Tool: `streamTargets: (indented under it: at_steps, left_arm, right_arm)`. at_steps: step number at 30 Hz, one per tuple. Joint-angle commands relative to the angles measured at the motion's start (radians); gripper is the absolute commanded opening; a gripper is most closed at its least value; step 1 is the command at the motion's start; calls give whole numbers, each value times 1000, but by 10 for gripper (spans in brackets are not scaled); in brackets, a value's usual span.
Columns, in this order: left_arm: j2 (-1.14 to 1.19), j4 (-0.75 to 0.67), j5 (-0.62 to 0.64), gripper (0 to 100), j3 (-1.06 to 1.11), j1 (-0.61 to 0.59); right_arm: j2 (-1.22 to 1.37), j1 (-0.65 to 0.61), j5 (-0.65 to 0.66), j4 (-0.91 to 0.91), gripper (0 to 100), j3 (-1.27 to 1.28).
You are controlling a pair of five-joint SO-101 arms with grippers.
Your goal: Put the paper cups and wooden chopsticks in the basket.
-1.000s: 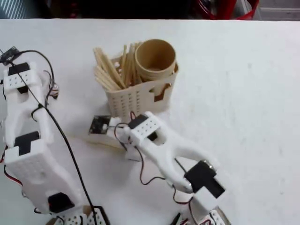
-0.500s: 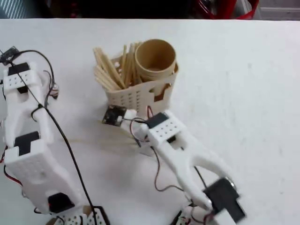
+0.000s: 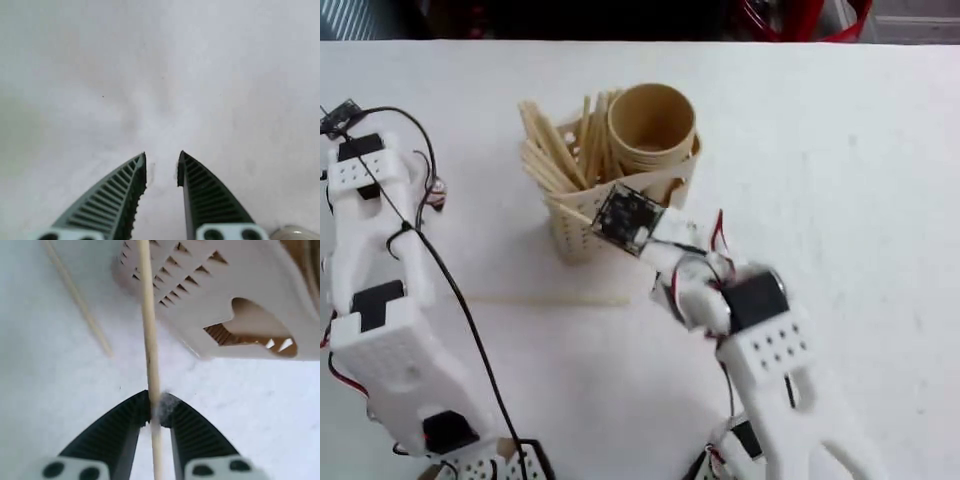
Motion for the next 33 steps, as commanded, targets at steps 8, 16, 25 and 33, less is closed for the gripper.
streamTargets:
  at_steps: [8, 16, 25, 33]
  left_arm:
    - [-10, -18, 3, 116, -12, -7]
    - [-8, -18, 3, 116, -12, -7]
    - [-8, -18, 3, 116, -12, -7]
    - [-8, -18, 3, 116, -12, -7]
  right_arm:
    - [-372, -239, -184, -5, 17, -227]
    - [-173, -286, -439, -547, 18, -290]
    - [171, -268, -460, -891, 19, -292]
    - [303, -183, -598, -1023, 18, -252]
